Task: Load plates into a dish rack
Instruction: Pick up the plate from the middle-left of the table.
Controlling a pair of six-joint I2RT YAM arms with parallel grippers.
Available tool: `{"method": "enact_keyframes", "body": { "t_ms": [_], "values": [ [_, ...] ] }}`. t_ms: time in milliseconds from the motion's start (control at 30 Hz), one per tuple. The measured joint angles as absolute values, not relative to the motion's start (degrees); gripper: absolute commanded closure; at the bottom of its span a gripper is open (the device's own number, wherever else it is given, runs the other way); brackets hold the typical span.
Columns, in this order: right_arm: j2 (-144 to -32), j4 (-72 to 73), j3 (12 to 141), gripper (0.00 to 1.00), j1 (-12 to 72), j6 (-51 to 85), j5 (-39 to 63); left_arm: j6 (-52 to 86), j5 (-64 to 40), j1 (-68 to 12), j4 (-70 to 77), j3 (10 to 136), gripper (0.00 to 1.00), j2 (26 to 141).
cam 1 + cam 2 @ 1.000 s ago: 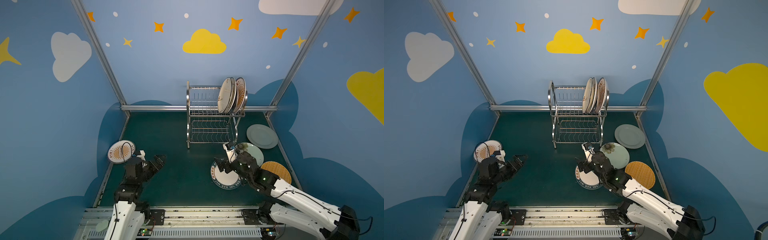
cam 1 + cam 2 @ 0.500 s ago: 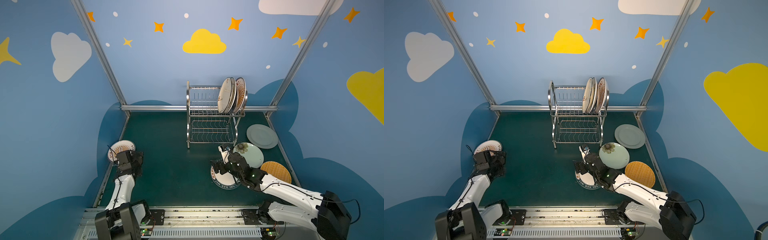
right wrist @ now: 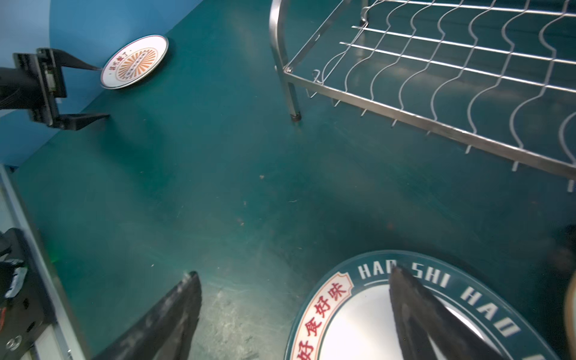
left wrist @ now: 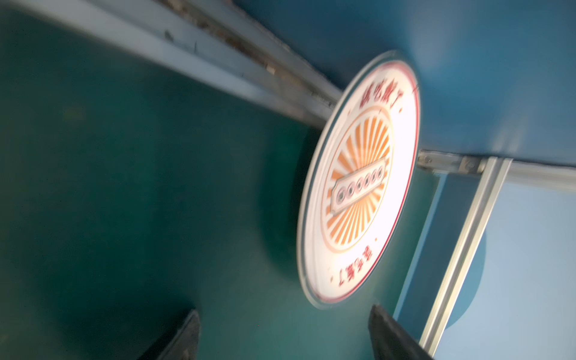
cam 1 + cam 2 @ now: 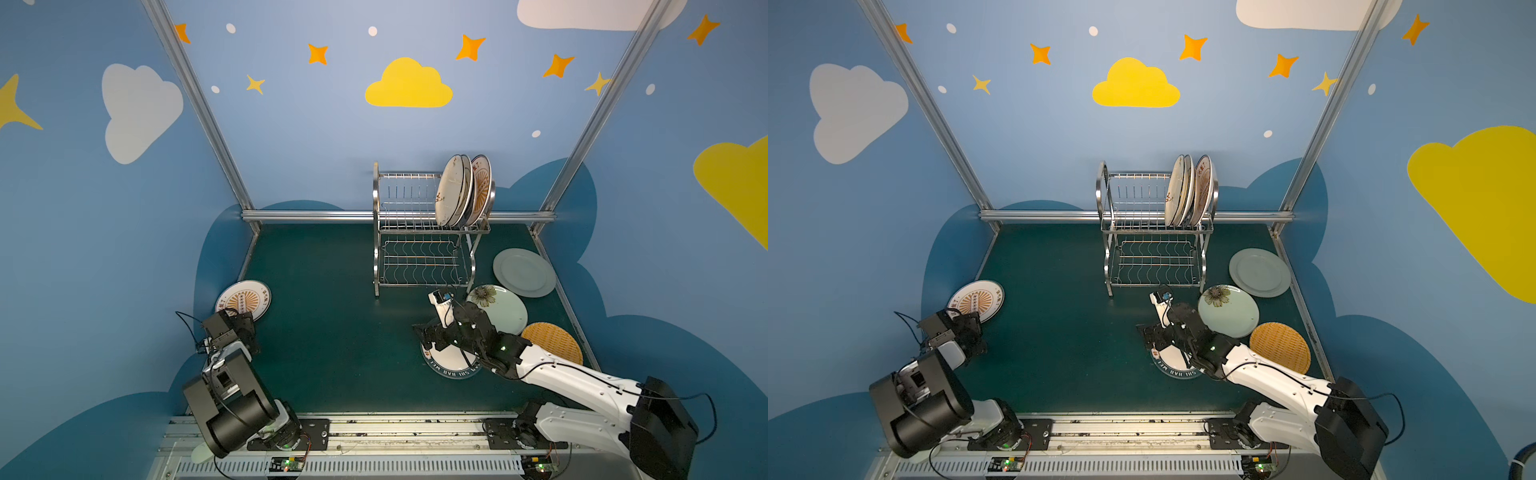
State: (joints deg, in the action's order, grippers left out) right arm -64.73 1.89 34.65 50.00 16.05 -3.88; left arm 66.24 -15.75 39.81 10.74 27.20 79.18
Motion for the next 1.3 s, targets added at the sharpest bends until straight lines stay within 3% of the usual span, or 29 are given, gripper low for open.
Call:
{"method": "enact_keyframes", "body": {
  "t_ms": [567, 867, 1300],
  "values": [
    [-65.65, 1.91, 34.65, 0.09, 50.00, 15.64, -2.46, 65.43, -24.97, 42.74, 24.10, 32.51, 0.63, 94.85],
    [-65.71, 1.89, 34.72, 0.09, 50.00, 15.33, -2.44, 66.32, -27.66, 43.11, 29.30, 32.91, 0.95, 99.50],
    [-66.41, 1.69, 35.38, 0.09, 50.02, 15.07, -2.46, 70.96, -31.27, 36.67, 29.74, 32.77, 0.96, 95.31]
  ]
}}
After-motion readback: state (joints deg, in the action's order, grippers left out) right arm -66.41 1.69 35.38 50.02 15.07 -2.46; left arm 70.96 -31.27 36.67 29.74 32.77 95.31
